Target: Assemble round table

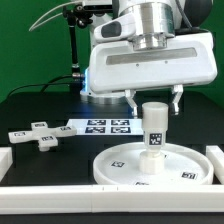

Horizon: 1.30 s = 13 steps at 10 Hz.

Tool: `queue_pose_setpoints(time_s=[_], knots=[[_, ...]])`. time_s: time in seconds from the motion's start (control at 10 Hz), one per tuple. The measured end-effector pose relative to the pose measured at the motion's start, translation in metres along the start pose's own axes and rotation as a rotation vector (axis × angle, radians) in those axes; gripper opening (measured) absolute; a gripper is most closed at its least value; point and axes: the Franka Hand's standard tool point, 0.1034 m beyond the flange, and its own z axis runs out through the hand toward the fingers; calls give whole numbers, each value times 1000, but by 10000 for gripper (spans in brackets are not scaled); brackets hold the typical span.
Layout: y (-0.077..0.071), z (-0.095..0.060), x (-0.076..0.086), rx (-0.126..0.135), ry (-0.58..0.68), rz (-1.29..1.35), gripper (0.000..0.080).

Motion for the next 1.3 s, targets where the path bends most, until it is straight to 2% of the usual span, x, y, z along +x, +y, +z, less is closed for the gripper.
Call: queue_pose_setpoints(time_s=[0.2,0.9,1.1,1.2,1.3], knots=[[1,3,-5,-2,-6,-1,412],[3,7,1,-12,53,-12,412],[3,7,1,-12,53,-12,602],[3,7,1,-12,53,-12,635],[3,7,1,-12,52,-12,635]])
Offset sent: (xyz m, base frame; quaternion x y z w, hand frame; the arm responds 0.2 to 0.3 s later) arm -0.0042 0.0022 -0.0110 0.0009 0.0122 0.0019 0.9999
